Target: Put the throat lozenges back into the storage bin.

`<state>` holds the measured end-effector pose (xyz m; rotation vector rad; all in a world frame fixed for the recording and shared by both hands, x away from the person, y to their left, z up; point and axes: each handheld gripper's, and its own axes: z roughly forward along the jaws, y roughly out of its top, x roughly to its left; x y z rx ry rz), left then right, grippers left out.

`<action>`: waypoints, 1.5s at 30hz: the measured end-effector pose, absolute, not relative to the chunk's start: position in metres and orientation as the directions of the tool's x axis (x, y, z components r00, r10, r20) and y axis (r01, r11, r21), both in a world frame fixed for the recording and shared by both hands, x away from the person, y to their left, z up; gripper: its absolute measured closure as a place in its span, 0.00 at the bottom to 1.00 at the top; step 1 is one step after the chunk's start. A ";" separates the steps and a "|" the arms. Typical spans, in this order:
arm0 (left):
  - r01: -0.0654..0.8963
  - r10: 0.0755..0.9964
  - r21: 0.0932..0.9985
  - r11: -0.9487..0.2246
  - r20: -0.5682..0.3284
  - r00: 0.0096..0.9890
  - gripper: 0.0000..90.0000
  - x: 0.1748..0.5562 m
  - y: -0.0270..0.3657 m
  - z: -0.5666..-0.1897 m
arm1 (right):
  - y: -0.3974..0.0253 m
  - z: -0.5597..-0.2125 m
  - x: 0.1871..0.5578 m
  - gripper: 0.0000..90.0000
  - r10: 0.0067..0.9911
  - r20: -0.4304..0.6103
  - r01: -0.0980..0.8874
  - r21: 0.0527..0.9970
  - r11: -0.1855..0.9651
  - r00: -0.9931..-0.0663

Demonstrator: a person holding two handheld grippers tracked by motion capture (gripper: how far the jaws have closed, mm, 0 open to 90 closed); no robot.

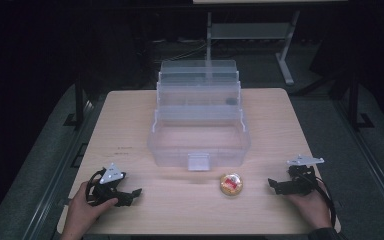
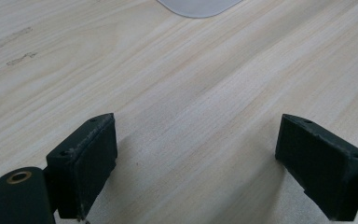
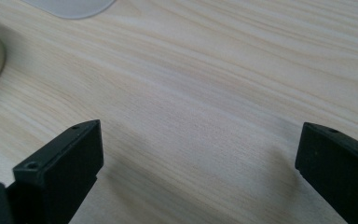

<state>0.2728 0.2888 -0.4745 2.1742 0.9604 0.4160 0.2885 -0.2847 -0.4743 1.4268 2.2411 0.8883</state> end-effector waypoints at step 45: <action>0.511 0.741 0.720 -0.469 0.006 0.671 0.13 0.273 0.289 -0.475 | -0.254 -0.428 0.274 0.07 0.811 0.045 0.636 0.646 0.422 -0.584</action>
